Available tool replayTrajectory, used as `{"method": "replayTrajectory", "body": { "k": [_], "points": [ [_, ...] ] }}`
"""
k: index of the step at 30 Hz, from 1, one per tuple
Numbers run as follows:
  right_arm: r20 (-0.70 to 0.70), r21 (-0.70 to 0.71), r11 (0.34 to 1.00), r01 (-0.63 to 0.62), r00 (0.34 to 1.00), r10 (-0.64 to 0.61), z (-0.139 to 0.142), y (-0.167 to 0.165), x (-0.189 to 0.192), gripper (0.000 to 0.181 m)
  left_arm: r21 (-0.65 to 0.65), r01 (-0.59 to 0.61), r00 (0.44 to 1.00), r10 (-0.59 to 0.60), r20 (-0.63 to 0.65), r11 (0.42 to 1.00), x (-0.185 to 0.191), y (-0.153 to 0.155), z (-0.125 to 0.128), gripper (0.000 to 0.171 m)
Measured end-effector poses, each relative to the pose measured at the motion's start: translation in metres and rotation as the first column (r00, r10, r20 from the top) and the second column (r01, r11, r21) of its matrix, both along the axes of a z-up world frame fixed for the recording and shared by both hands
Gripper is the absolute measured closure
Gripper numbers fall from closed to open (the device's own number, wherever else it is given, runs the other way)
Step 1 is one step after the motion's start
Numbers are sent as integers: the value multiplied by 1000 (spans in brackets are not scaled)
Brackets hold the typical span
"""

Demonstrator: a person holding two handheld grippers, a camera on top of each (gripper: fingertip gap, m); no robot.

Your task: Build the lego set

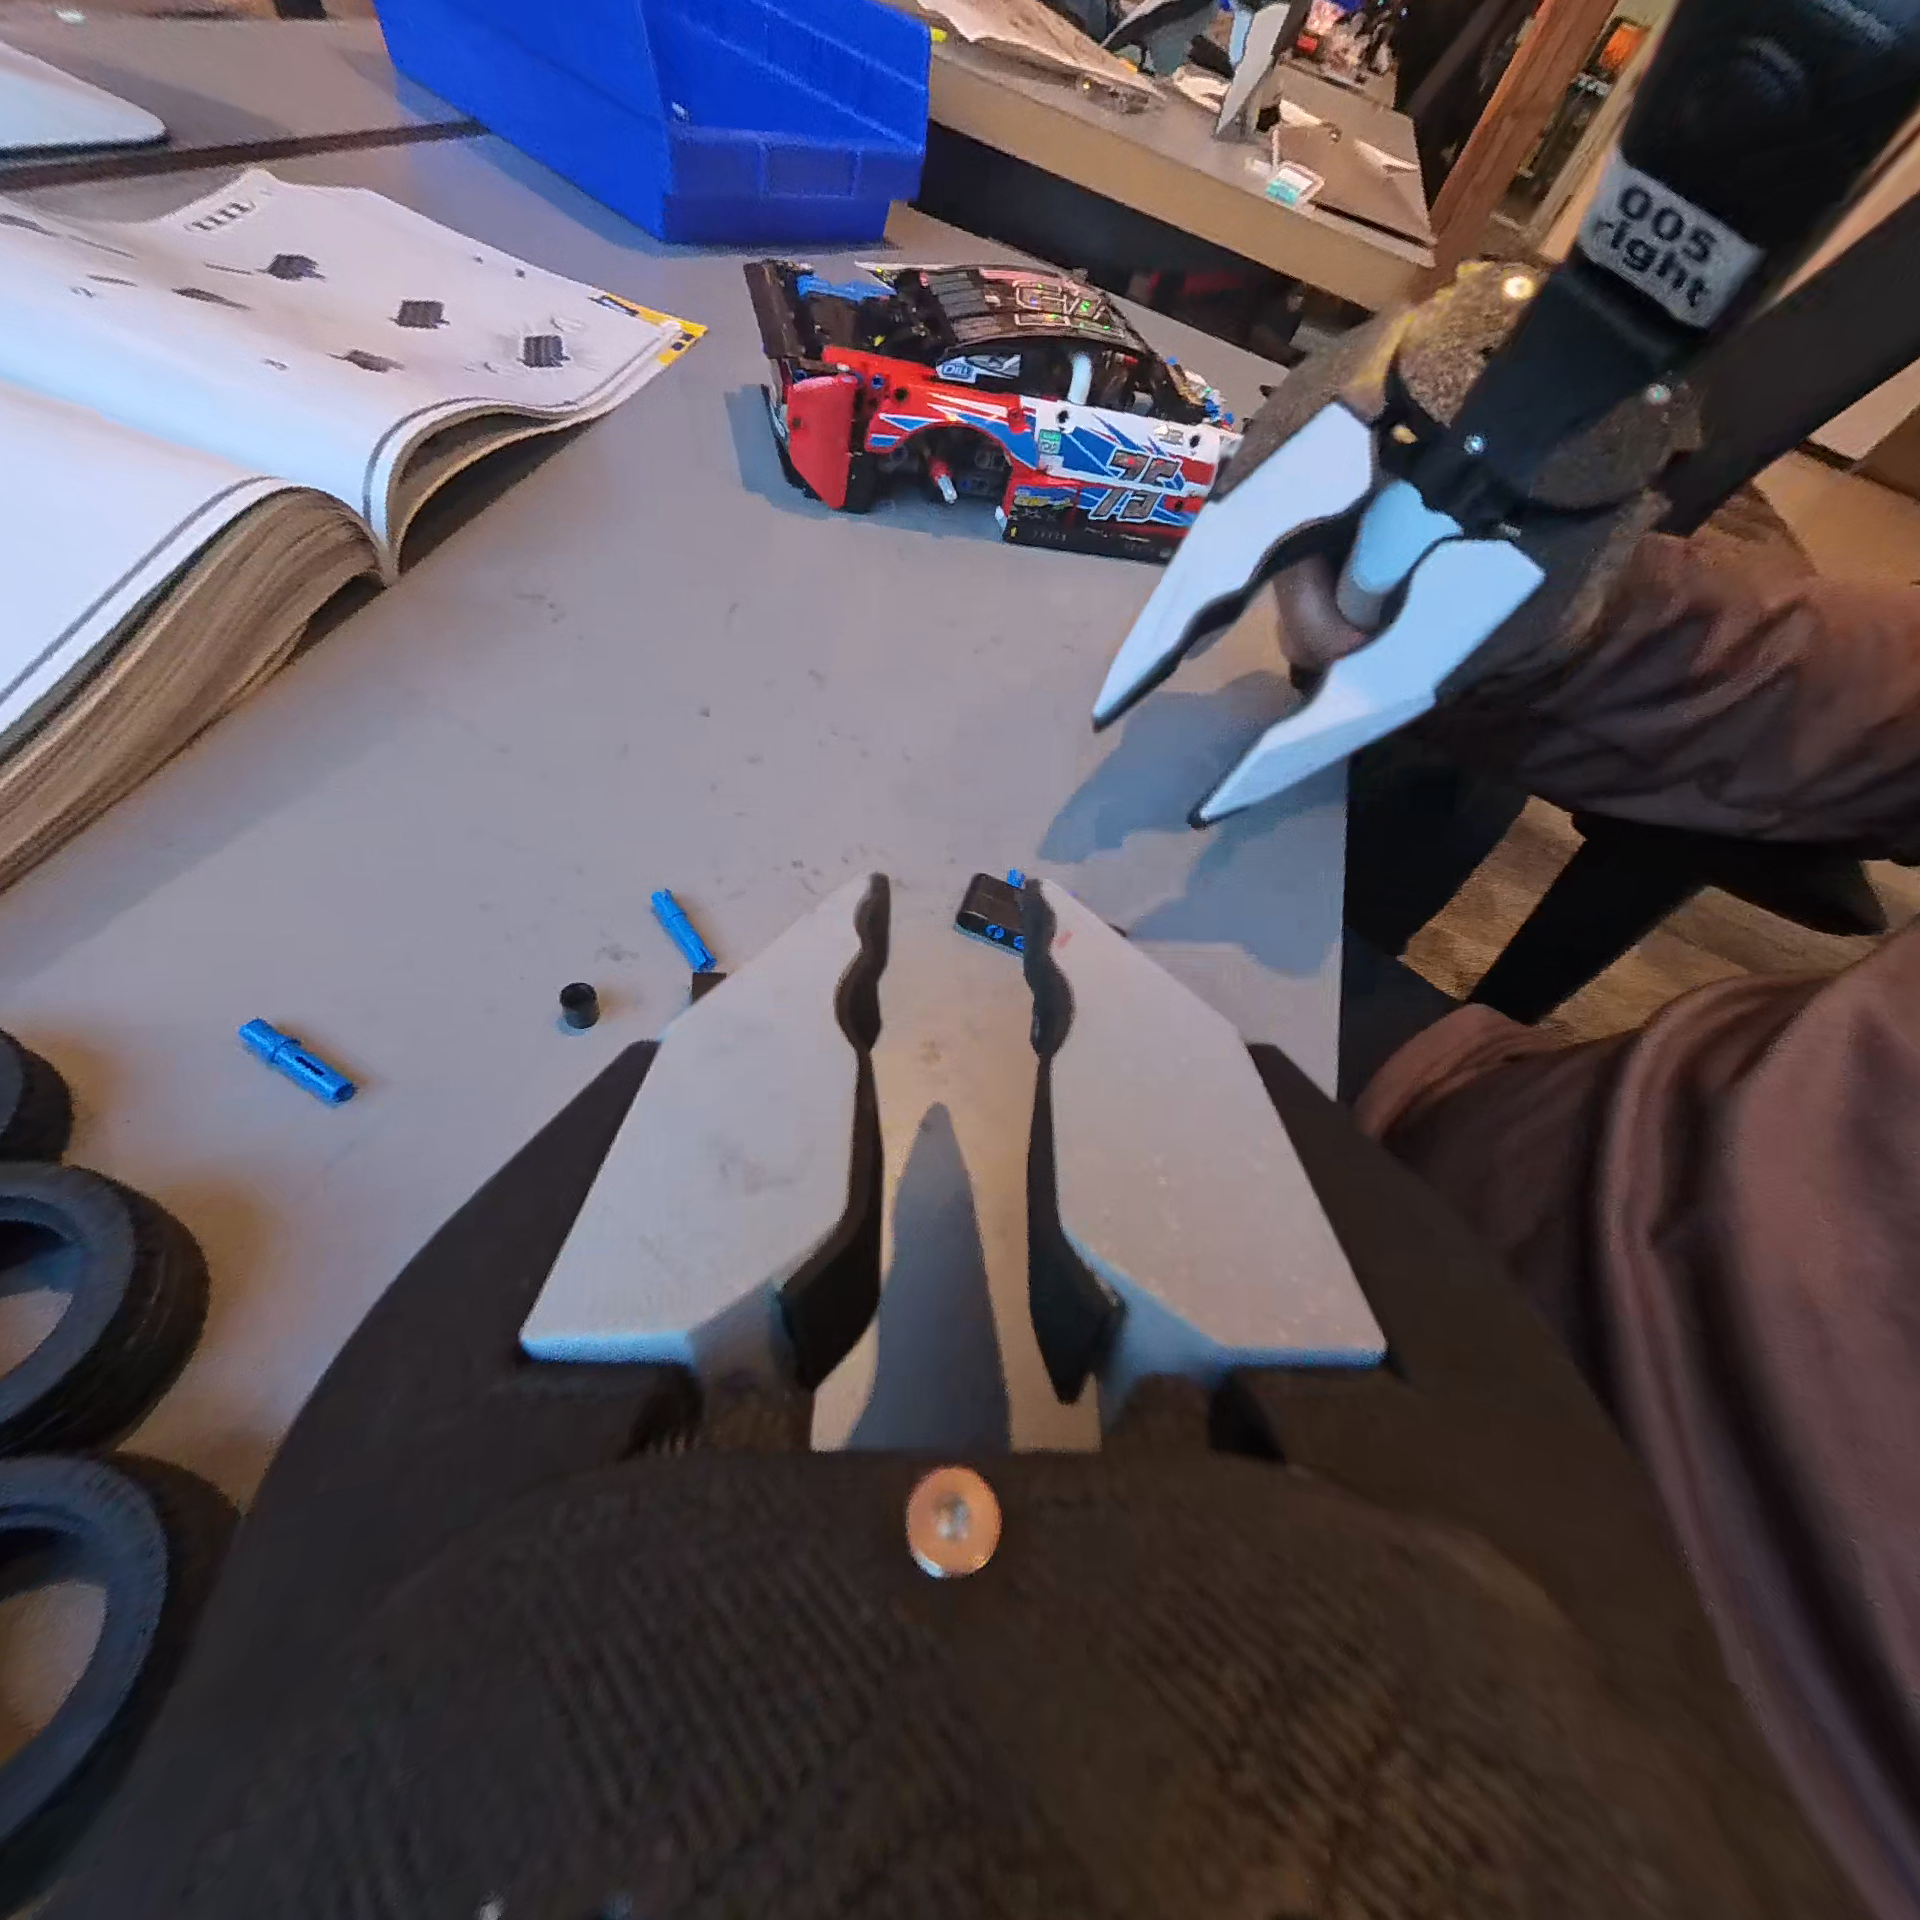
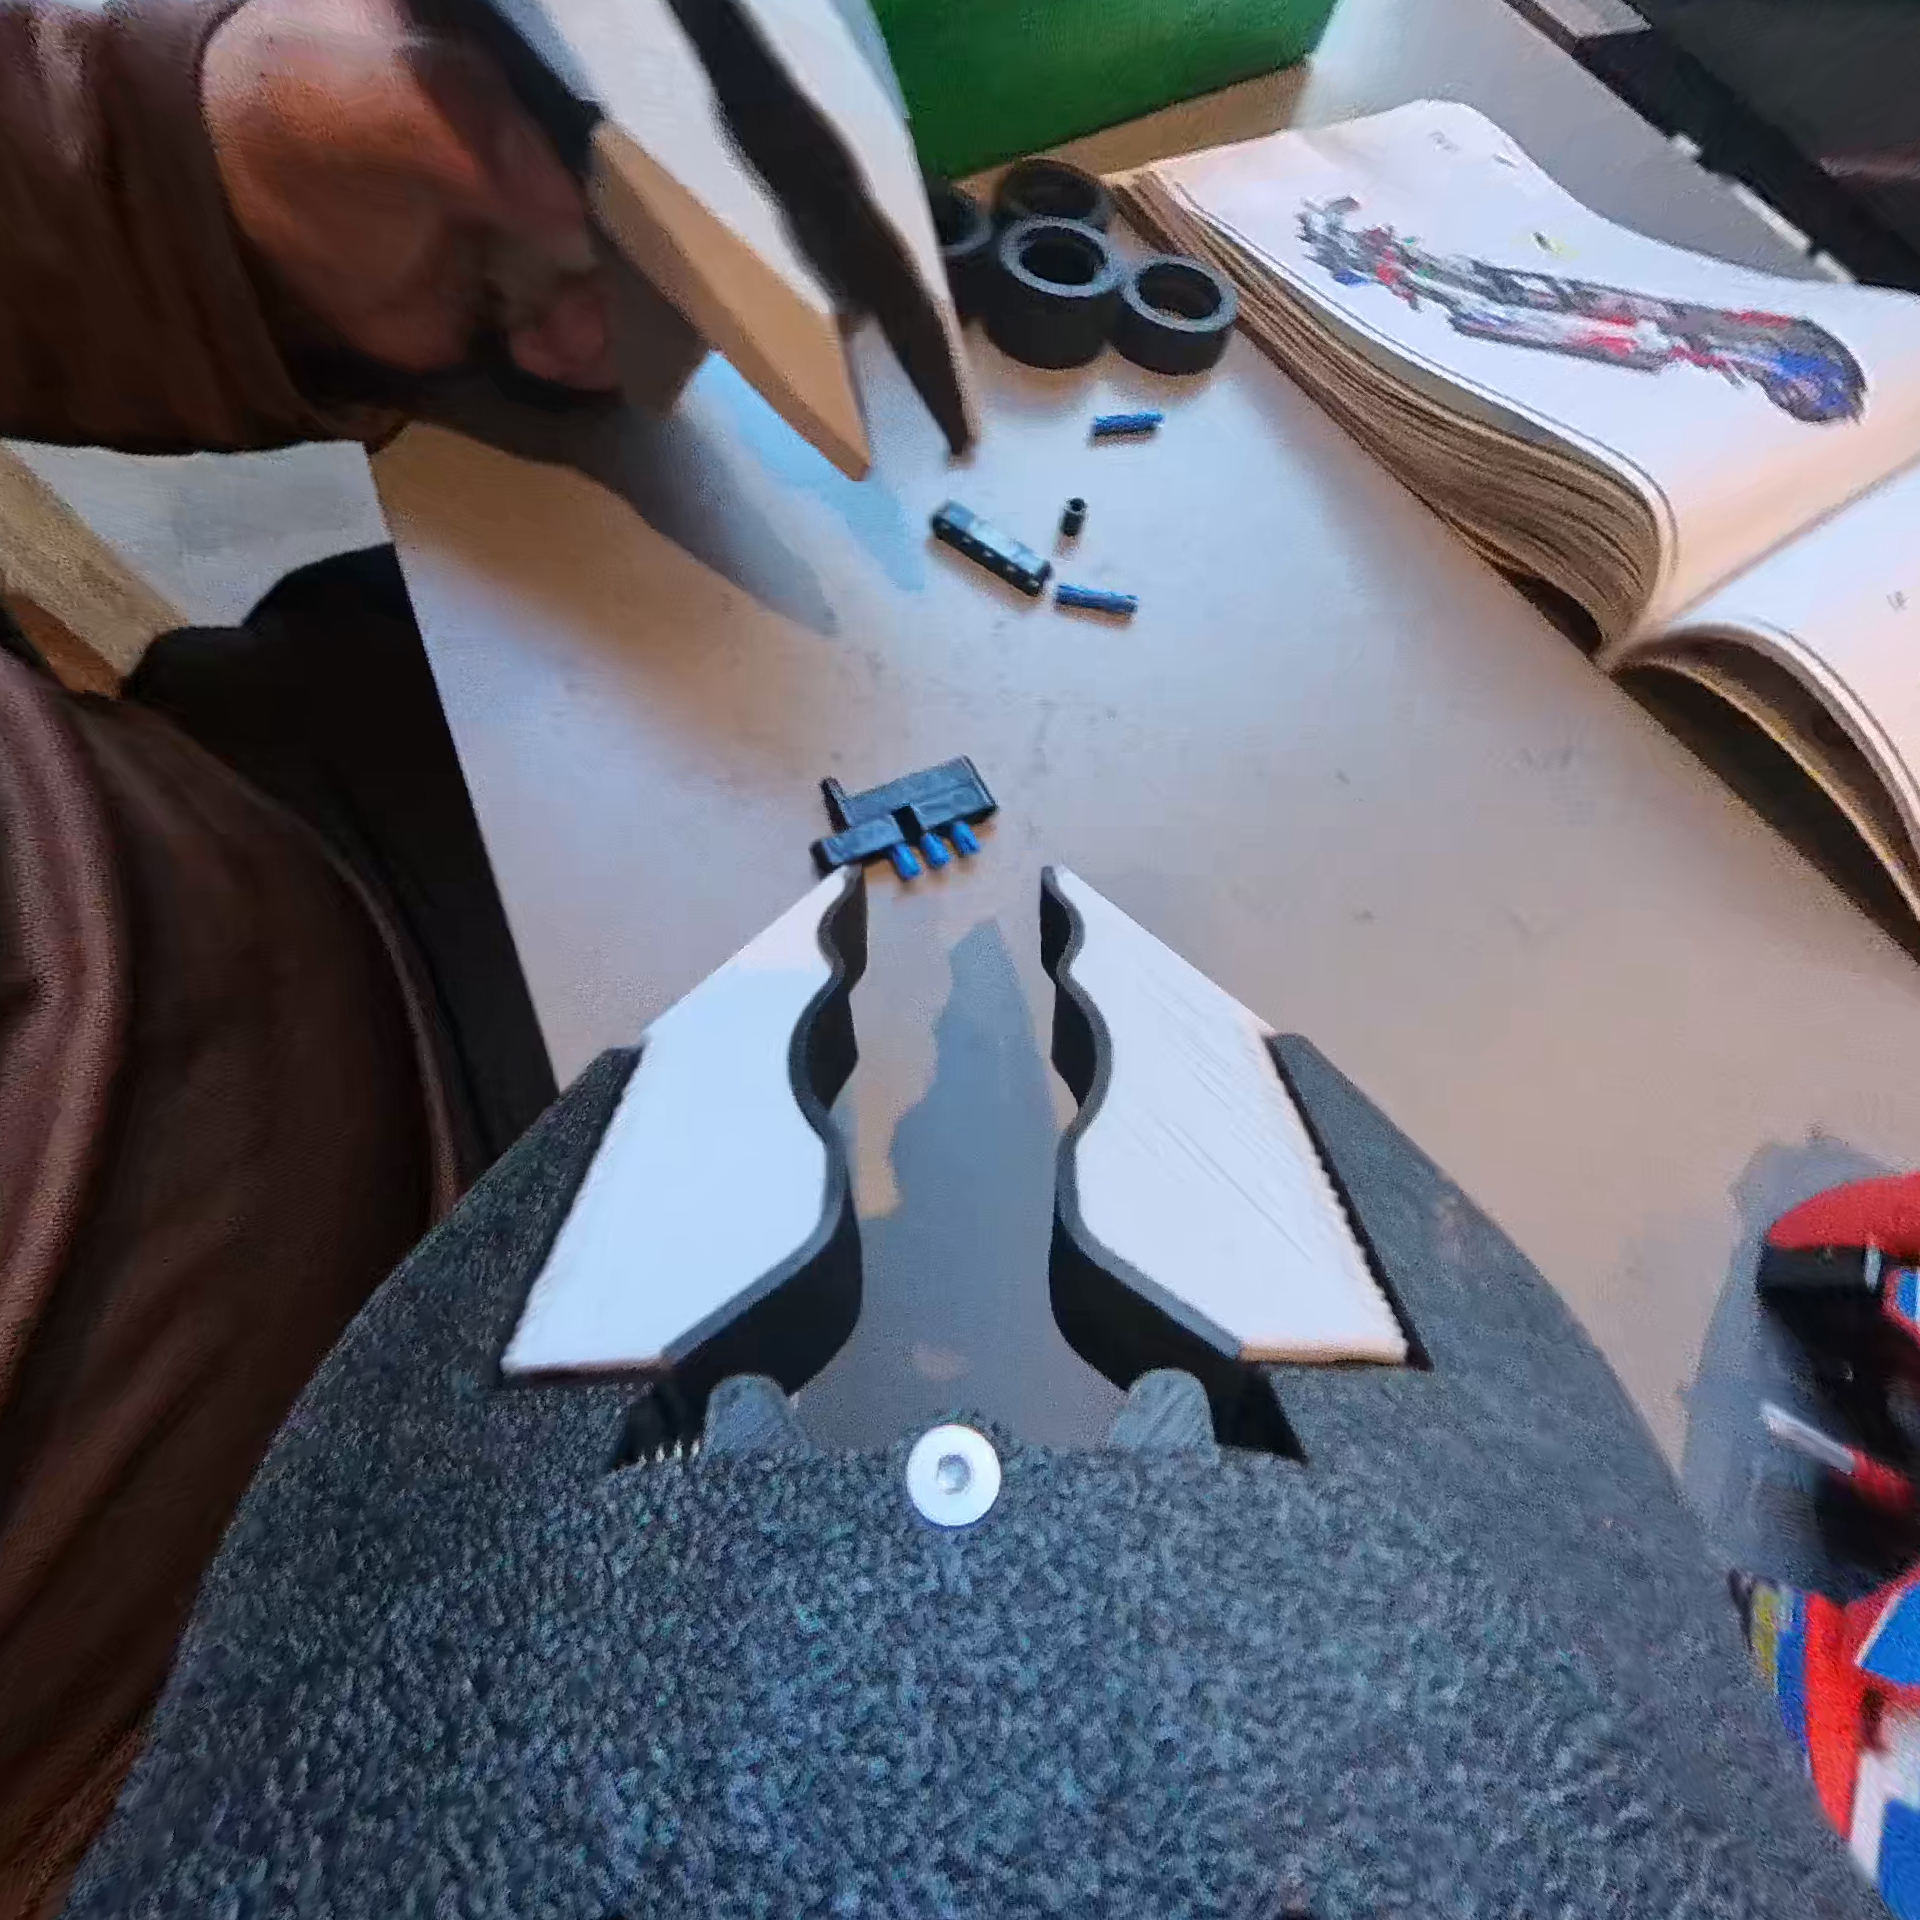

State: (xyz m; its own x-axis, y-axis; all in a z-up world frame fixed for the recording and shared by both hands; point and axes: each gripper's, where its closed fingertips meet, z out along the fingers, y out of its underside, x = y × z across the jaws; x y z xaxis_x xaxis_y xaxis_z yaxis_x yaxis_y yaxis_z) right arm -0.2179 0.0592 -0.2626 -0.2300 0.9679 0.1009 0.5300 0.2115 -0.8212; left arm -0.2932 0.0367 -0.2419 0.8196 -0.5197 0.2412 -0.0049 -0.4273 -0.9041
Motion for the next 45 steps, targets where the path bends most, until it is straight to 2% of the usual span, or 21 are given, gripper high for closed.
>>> {"method": "replayTrajectory", "body": {
  "k": [4, 9, 23, 30, 34, 35, 36, 37, 45],
  "points": [
    [-25, -53, 997, 62, 998, -64, -3, 17, 3, 153, 16, -56, 996, 57, -65, 998, -6, 4, -3, 141],
    [-61, -62, 995, 75, 995, -79, -1, 25, -5, 155, 58, -116, 986, 122, -113, 992, -15, 7, -1, 141],
    [-119, -203, 979, 24, 992, -49, 10, 26, -7, 154, 168, -244, 932, 279, -232, 955, -49, 40, 5, 156],
    [-194, -335, 941, -41, 981, -27, 26, 29, -7, 149, 197, -242, 942, 279, -187, 950, -48, 55, 13, 162],
    [-259, -408, 911, -54, 964, -59, 38, 37, -7, 153, 185, -199, 958, 231, -168, 962, -41, 58, 11, 165],
    [-270, -423, 905, -50, 960, -73, 40, 40, -7, 152, 180, -181, 964, 210, -160, 967, -38, 59, 11, 170],
    [-277, -438, 898, -48, 957, -83, 42, 42, -7, 153, 174, -177, 967, 204, -150, 969, -38, 60, 11, 170],
    [-279, -451, 891, -50, 956, -87, 43, 44, -7, 154, 168, -185, 968, 210, -141, 968, -39, 61, 11, 161],
    [-256, -451, 890, -64, 965, -60, 40, 40, -12, 157, 144, -164, 983, 174, -57, 976, -35, 59, 14, 155]
  ]
}}
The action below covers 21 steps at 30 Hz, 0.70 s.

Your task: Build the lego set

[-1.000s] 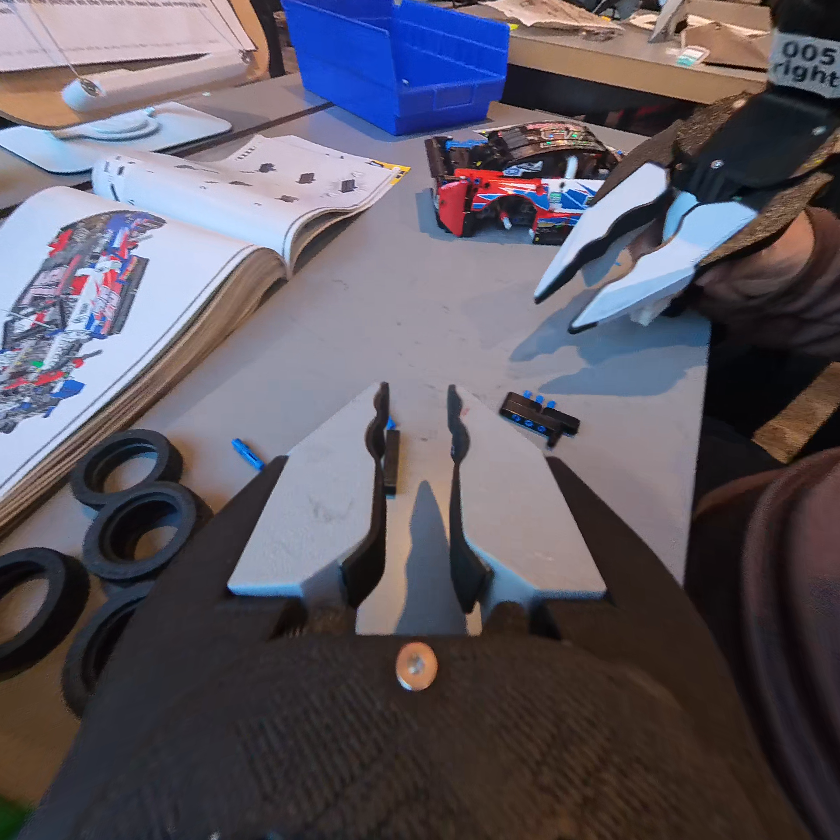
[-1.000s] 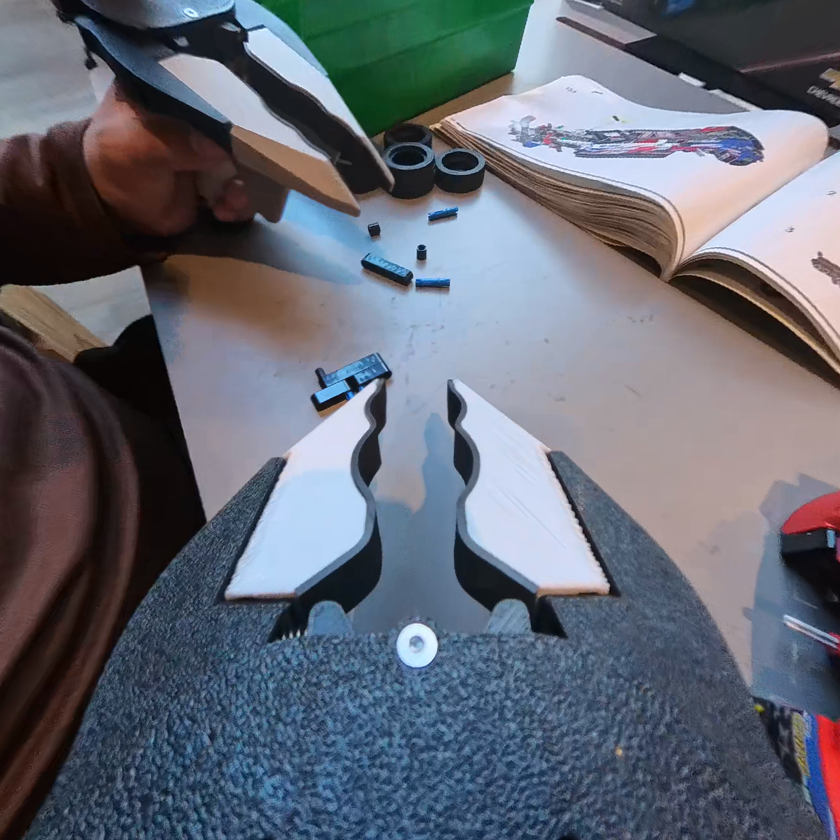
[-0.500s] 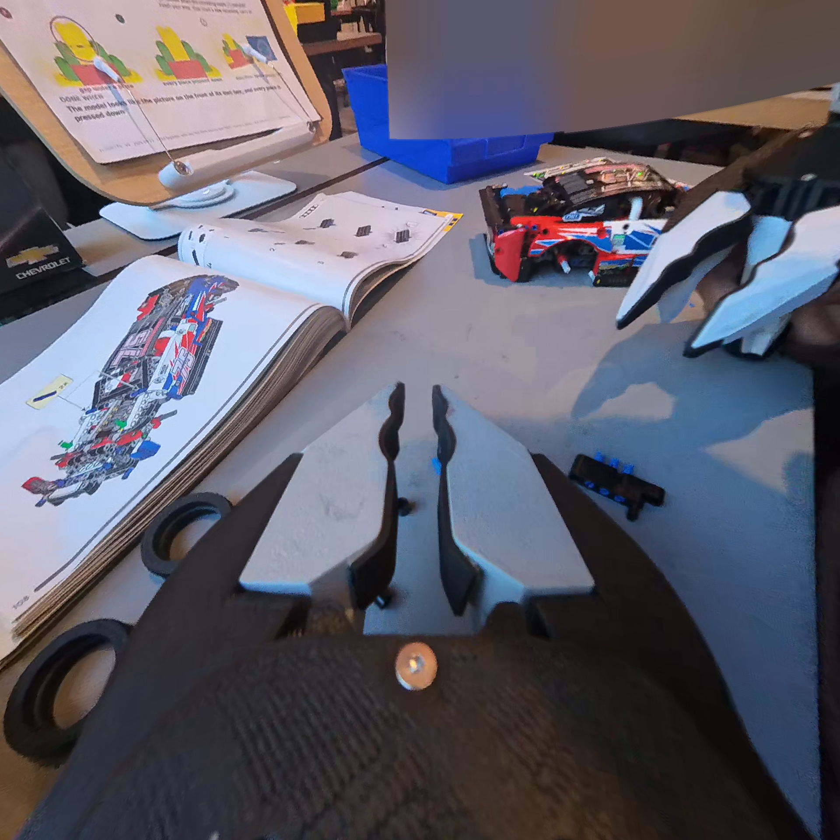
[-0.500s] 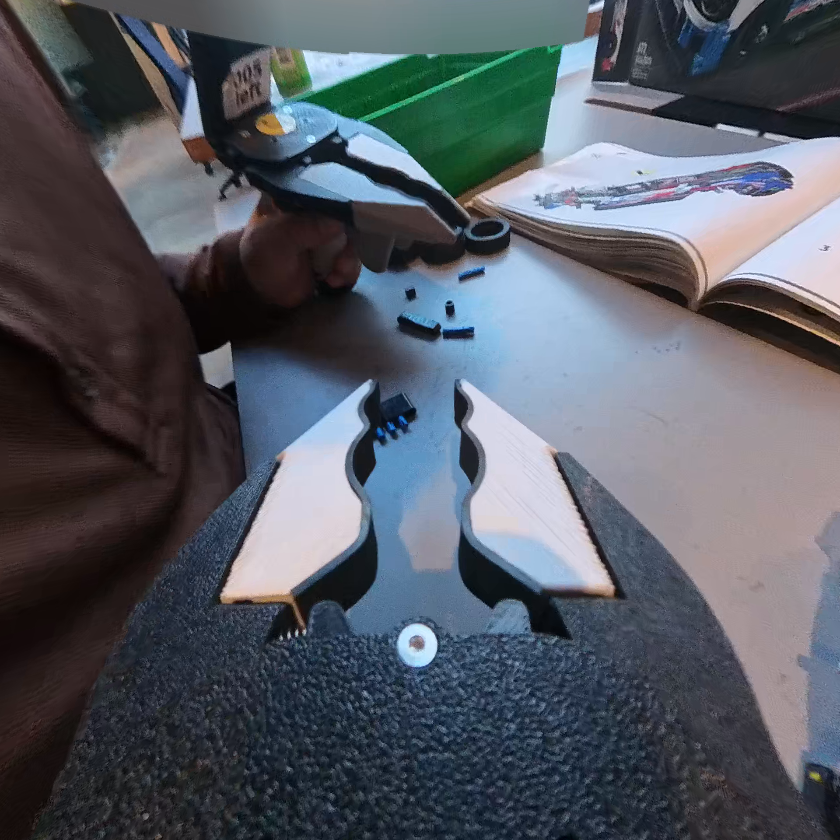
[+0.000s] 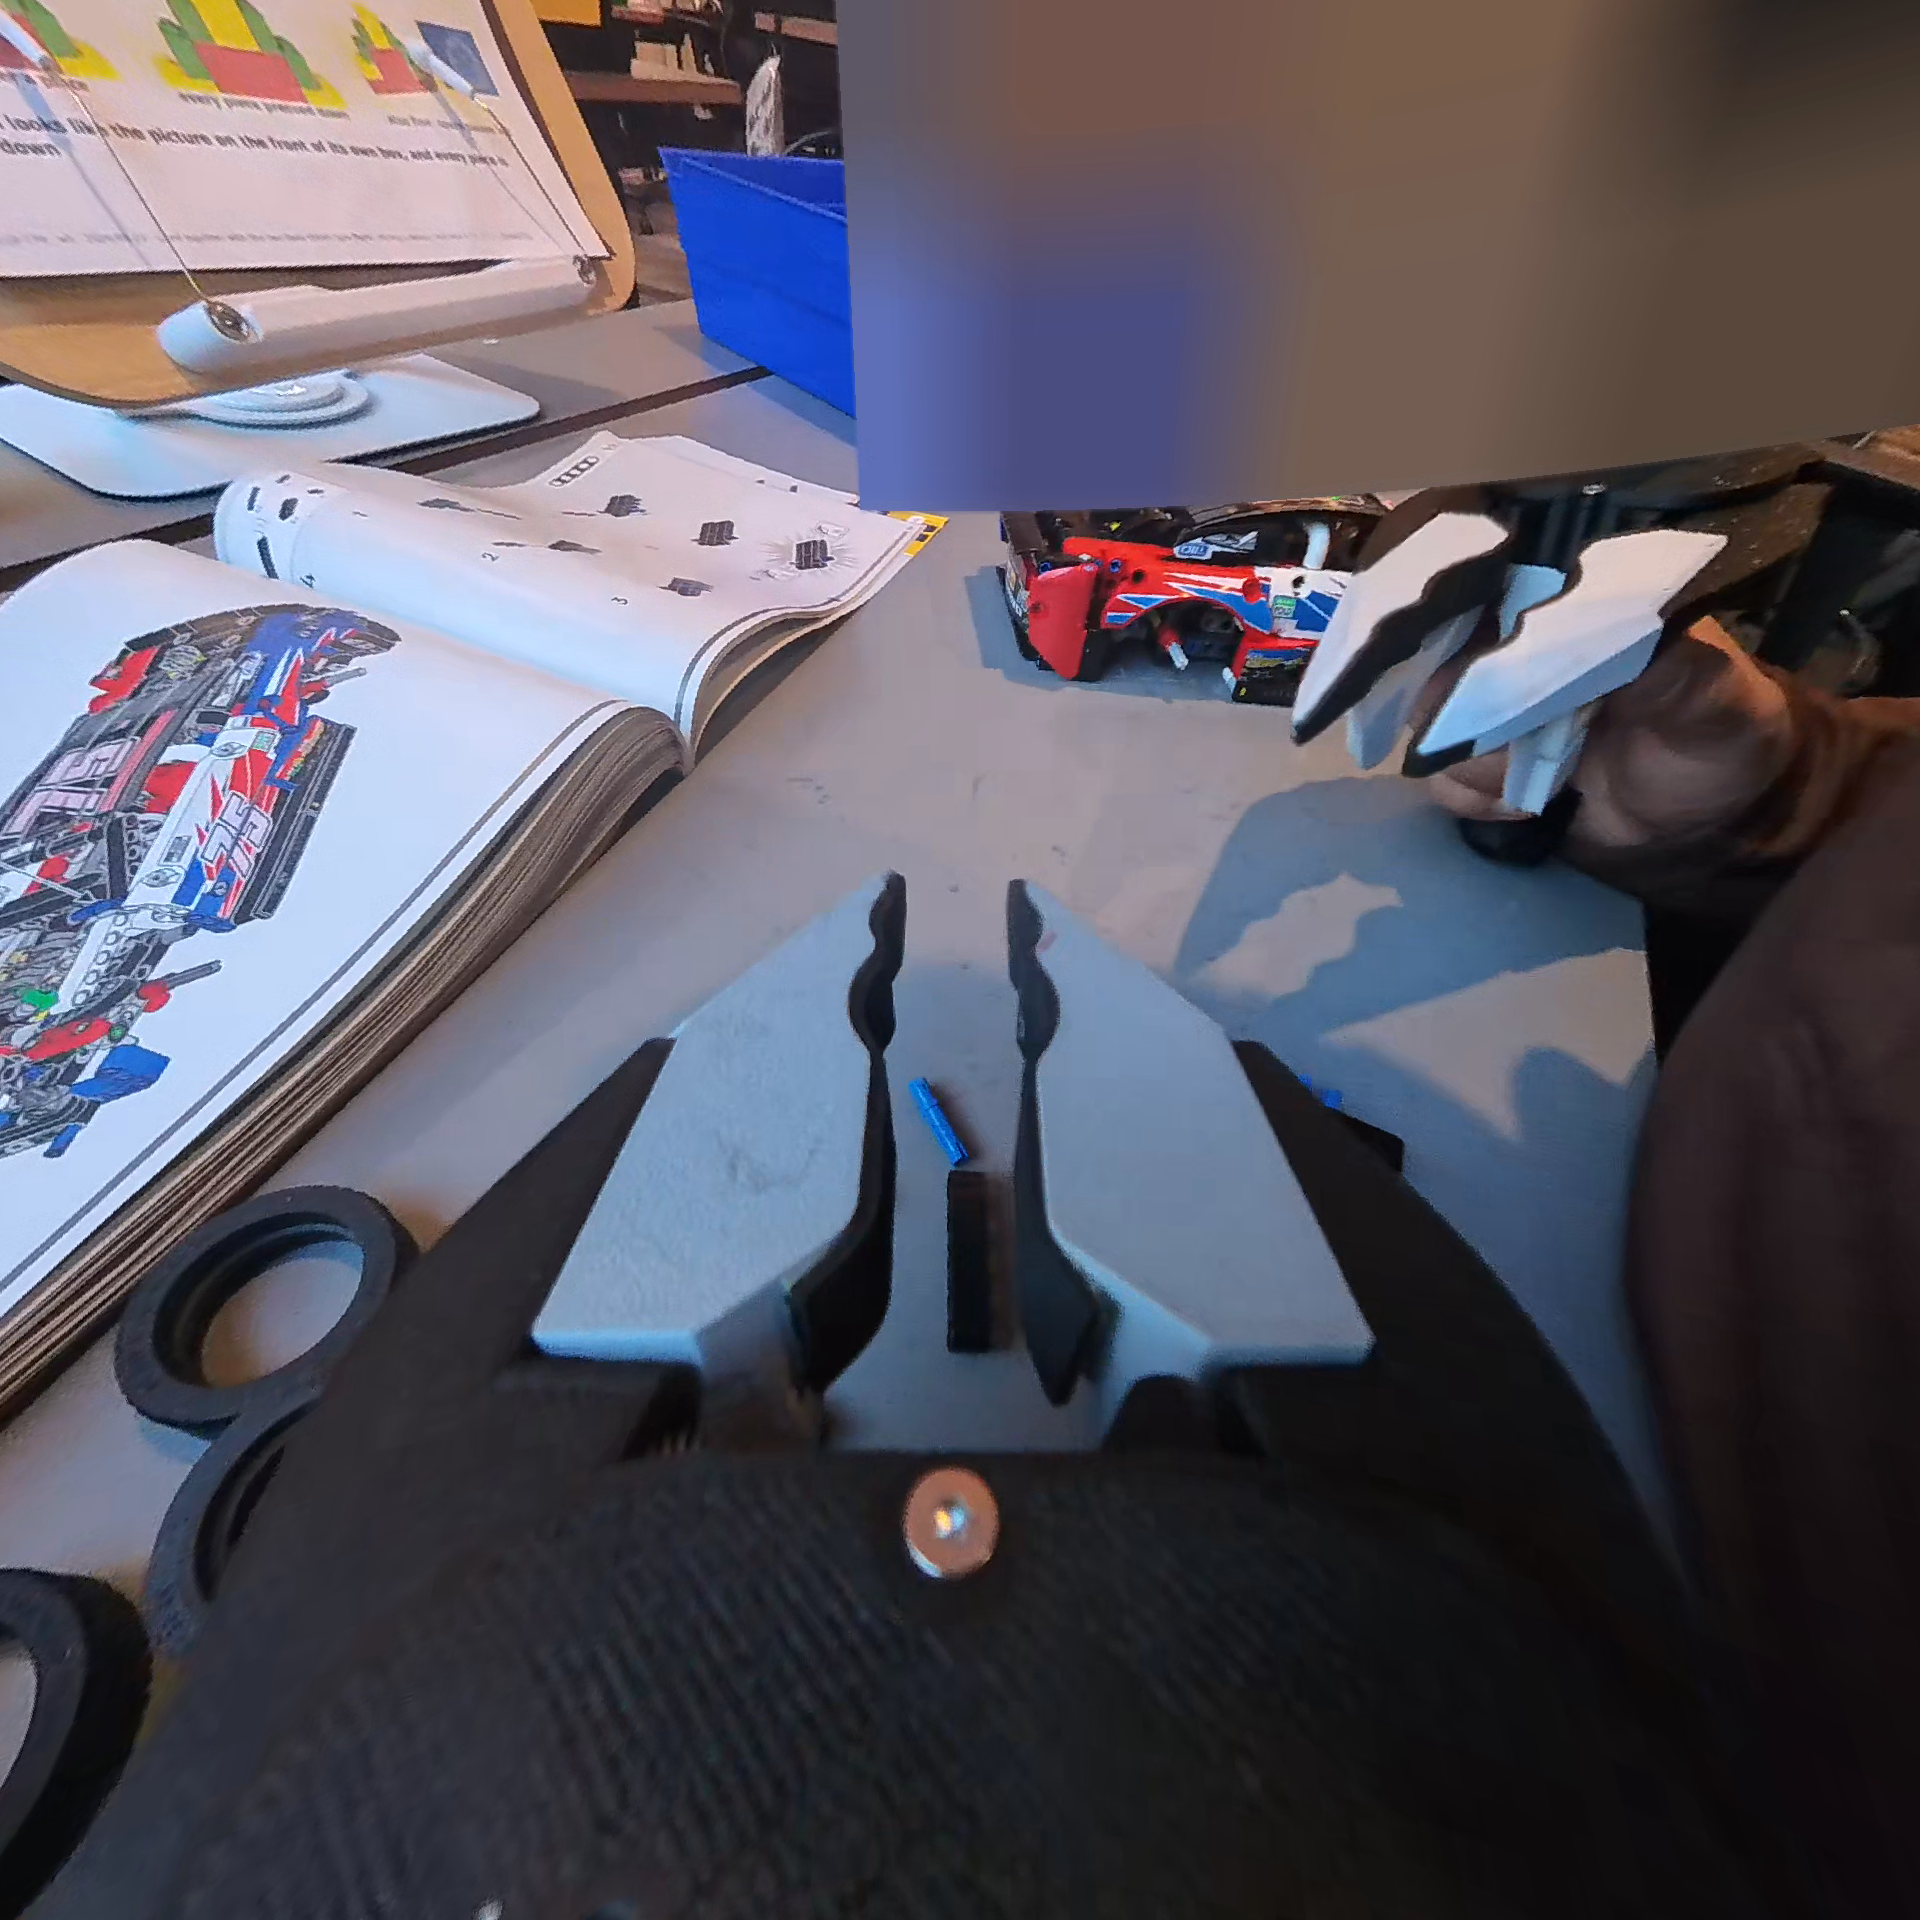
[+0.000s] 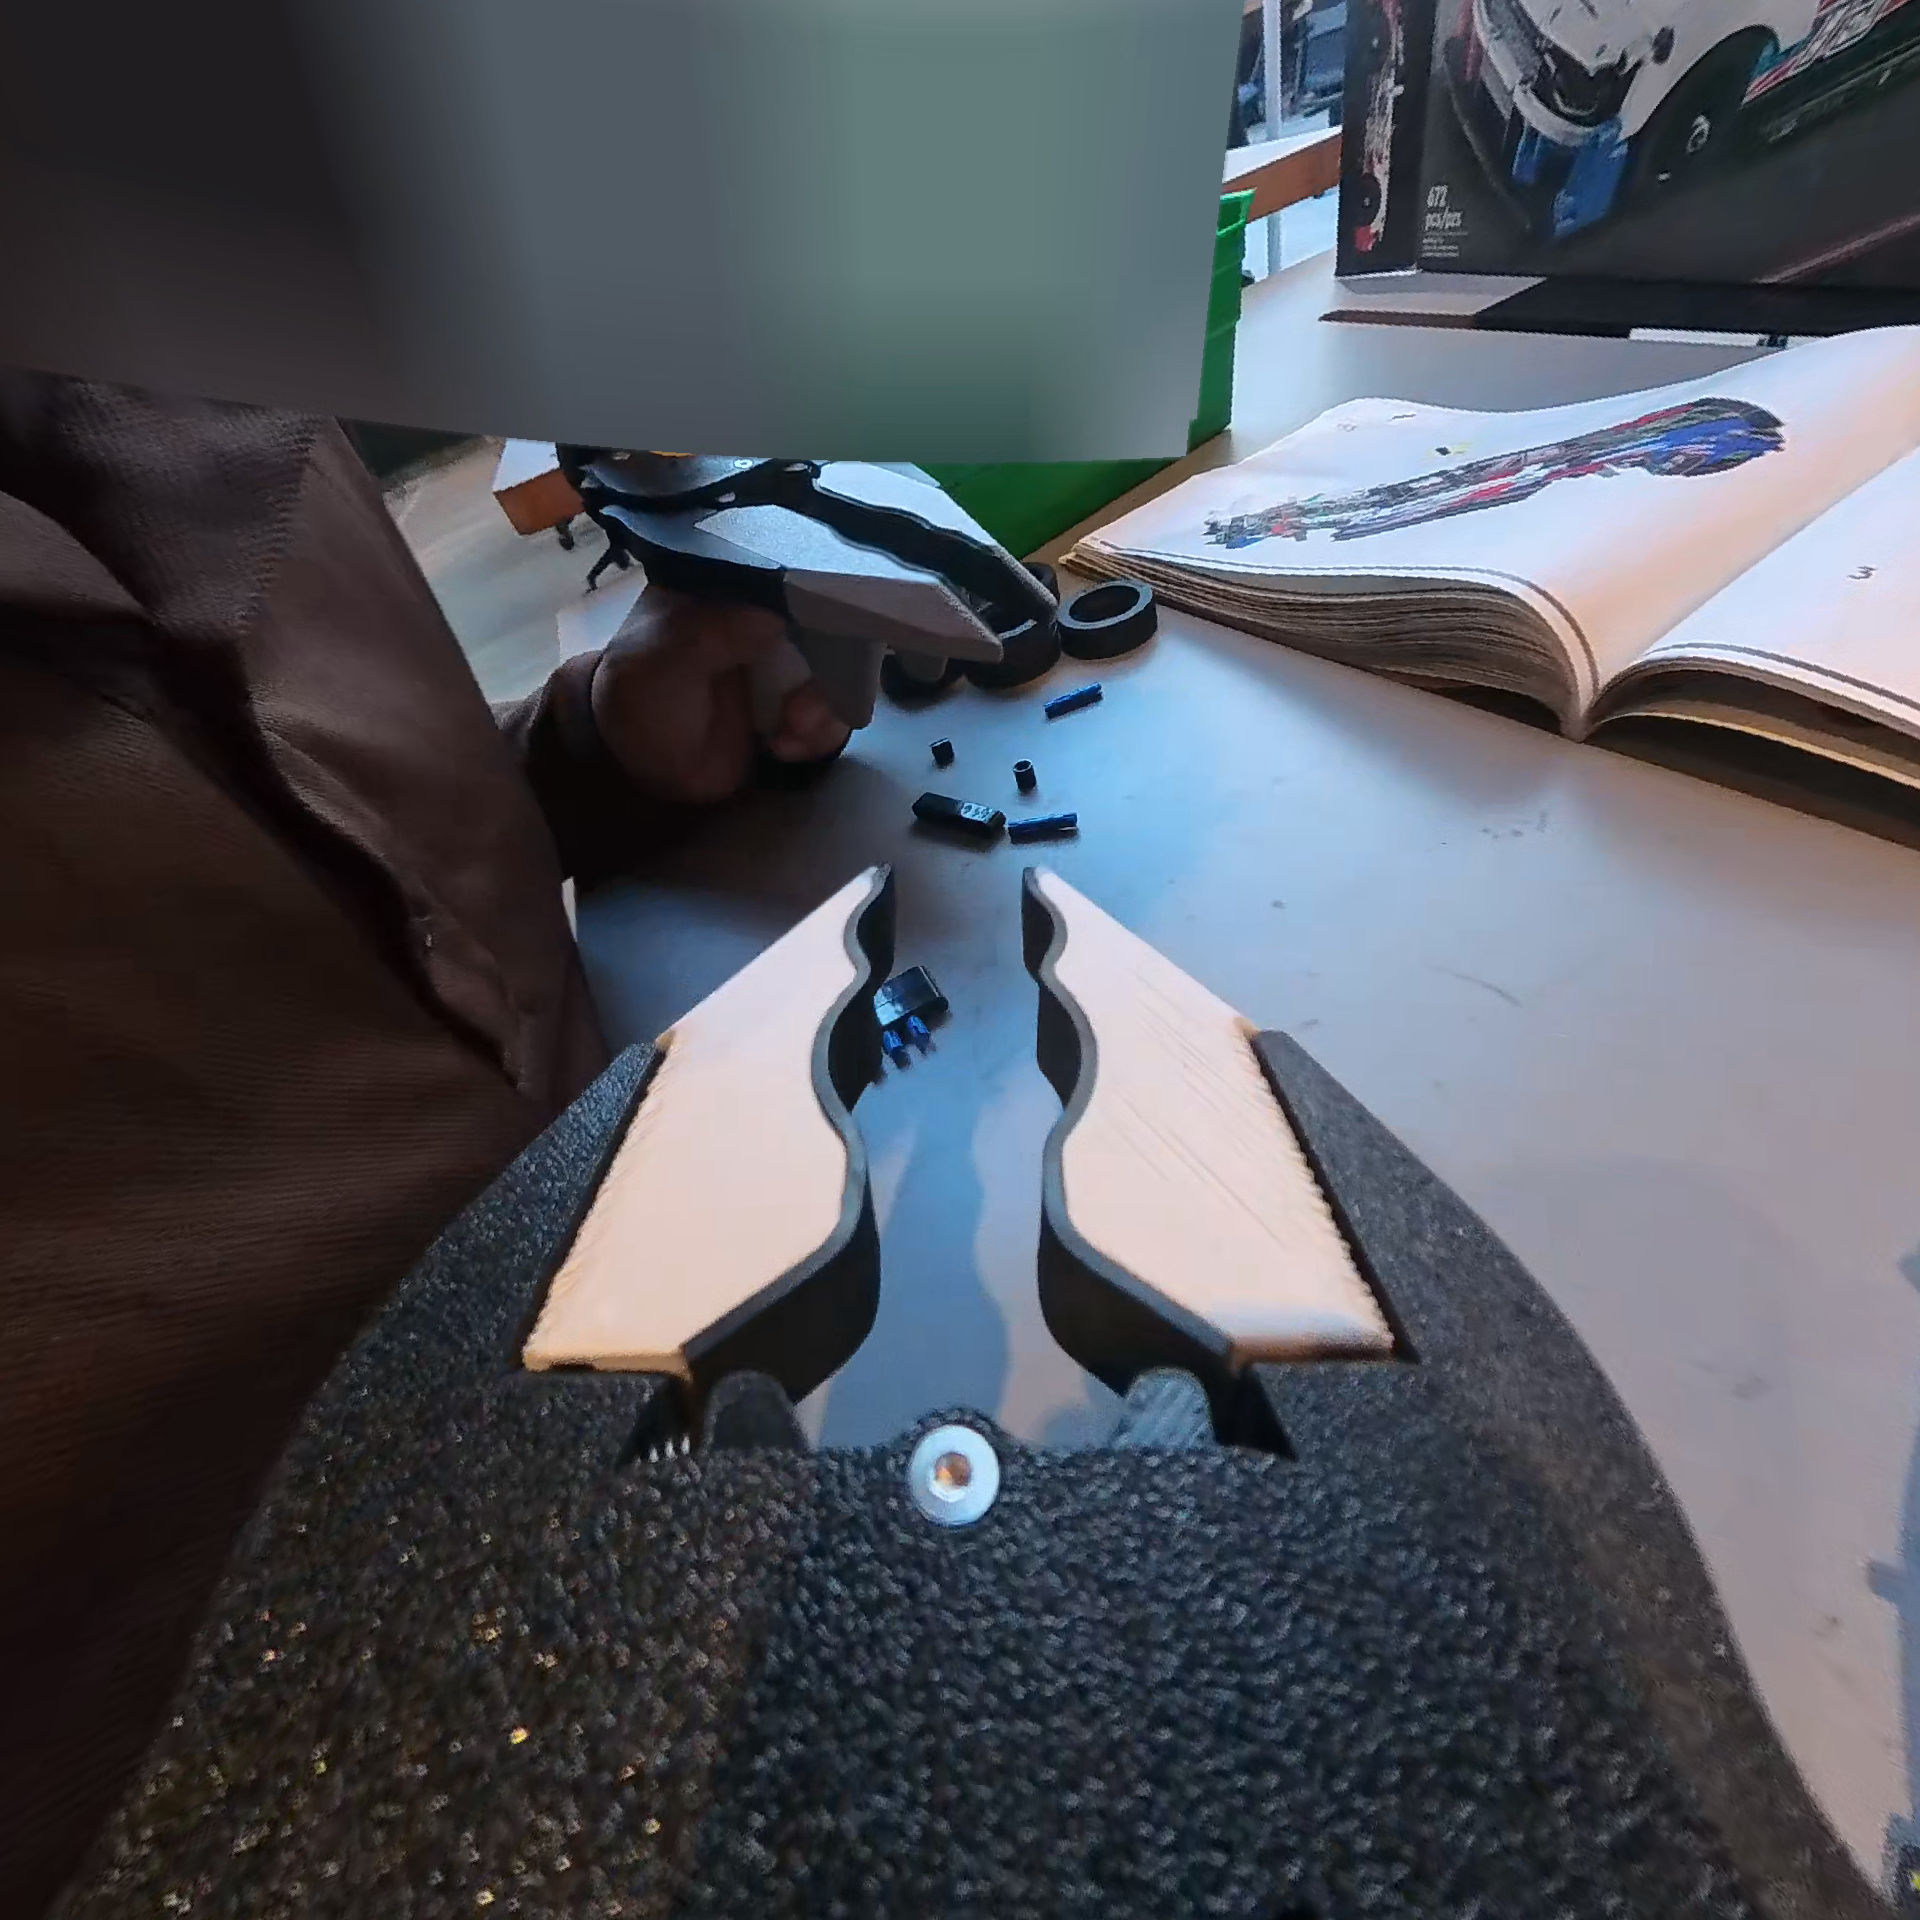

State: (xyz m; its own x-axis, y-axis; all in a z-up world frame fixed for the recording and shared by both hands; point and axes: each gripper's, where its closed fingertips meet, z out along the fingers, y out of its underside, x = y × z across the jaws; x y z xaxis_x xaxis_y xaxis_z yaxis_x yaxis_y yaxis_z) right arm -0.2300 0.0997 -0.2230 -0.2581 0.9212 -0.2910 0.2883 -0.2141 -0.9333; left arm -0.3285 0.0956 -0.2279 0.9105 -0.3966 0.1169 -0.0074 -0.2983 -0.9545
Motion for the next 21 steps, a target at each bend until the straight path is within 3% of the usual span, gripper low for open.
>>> {"method": "replayTrajectory", "body": {
  "k": [10, 17, 21],
  "points": [
    [18, -11, 1000, -6, 1000, 6, -2, -2, 1, 157, -6, -19, 1000, 19, -23, 1000, 0, 0, -2, 151],
    [99, 9, 1000, -8, 995, 7, -14, -13, 3, 160, 0, -226, 969, 225, -98, 974, -65, -31, 6, 152],
    [131, 59, 998, -8, 991, 1, -20, -18, 3, 160, -166, -180, 980, 163, -114, 969, -66, -47, -13, 153]
  ]
}}
